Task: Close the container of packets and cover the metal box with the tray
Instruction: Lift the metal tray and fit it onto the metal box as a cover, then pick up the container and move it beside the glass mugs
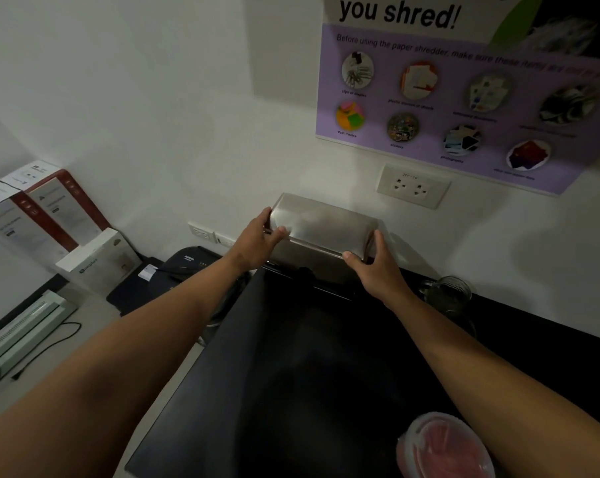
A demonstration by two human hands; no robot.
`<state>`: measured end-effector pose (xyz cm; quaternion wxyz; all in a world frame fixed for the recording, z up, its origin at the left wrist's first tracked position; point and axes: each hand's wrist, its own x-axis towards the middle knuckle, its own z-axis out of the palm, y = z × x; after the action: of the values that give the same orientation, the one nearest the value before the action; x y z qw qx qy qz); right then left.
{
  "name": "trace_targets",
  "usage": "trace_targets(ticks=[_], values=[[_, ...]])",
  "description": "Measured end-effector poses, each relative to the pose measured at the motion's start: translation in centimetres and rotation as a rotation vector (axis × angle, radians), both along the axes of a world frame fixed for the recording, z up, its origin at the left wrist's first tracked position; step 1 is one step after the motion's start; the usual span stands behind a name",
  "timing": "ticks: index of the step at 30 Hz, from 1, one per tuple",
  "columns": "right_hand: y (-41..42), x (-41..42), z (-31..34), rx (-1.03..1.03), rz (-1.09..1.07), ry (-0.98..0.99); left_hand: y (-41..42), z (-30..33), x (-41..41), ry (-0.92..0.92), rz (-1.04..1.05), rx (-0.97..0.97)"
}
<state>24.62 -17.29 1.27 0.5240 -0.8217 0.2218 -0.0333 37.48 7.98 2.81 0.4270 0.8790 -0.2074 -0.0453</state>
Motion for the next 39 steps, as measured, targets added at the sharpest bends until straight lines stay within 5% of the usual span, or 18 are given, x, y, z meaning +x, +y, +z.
trace_targets(ticks=[8, 24, 39], values=[[-3.3, -5.2, 3.2, -0.220, 0.184, -0.024, 2.0, 1.2, -5.9, 0.036, 0.111, 0.075], [-7.0, -19.0, 7.0, -0.273, 0.482, -0.017, 0.2, 3.5, -22.0, 0.048, -0.012, 0.032], [-8.5, -30.0, 2.6, -0.410, 0.645, -0.004, -5.5, -3.9, -37.5, 0.315, -0.132, -0.082]])
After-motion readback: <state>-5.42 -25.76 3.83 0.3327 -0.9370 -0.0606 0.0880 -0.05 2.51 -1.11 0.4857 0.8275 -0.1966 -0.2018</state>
